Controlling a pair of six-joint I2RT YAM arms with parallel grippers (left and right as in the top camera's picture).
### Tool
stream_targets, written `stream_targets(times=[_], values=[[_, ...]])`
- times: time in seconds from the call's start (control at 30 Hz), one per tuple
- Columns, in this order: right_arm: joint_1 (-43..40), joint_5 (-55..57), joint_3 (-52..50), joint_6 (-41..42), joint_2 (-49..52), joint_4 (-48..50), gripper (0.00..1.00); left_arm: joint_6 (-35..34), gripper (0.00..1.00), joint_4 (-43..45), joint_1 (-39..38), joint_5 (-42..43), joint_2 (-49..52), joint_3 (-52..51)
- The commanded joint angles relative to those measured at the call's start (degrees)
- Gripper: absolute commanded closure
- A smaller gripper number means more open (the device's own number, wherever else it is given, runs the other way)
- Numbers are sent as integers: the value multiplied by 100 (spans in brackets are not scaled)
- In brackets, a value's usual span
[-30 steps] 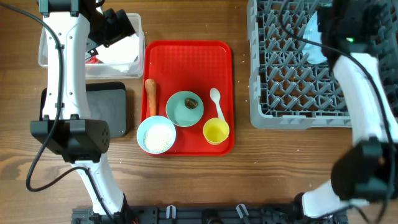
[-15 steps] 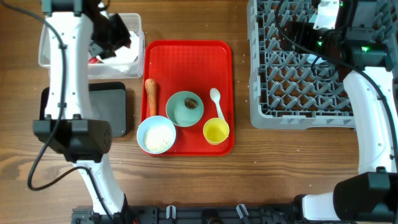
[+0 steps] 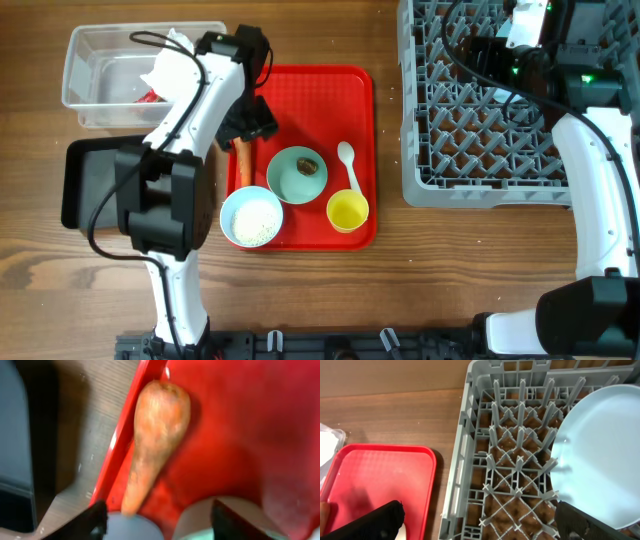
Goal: Sort waste into correct bins and load items into the dishwasher rack
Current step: 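Grasp the carrot with the left gripper and move it onto the black tray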
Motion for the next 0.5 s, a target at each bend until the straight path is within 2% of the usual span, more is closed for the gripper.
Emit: stream_targets(times=[0.0,0.13,0.2,0.37,0.47], values=[[7,76,7,-76,81,-46,0,389,42,439,188,-39,-17,-452],[7,79,7,-81,81,-90,0,826,48,1255,179,28,-17,-1093],[7,79,7,-79,81,-87,0,846,52,1357,136,31,-17,-1204],[7,76,7,-79,81,-85,0,1429,52,1473,-177,-66,-17,-1222],[7,79,7,-105,81,-87,0,1478,51,1528,-282,-417,-17,-1237]])
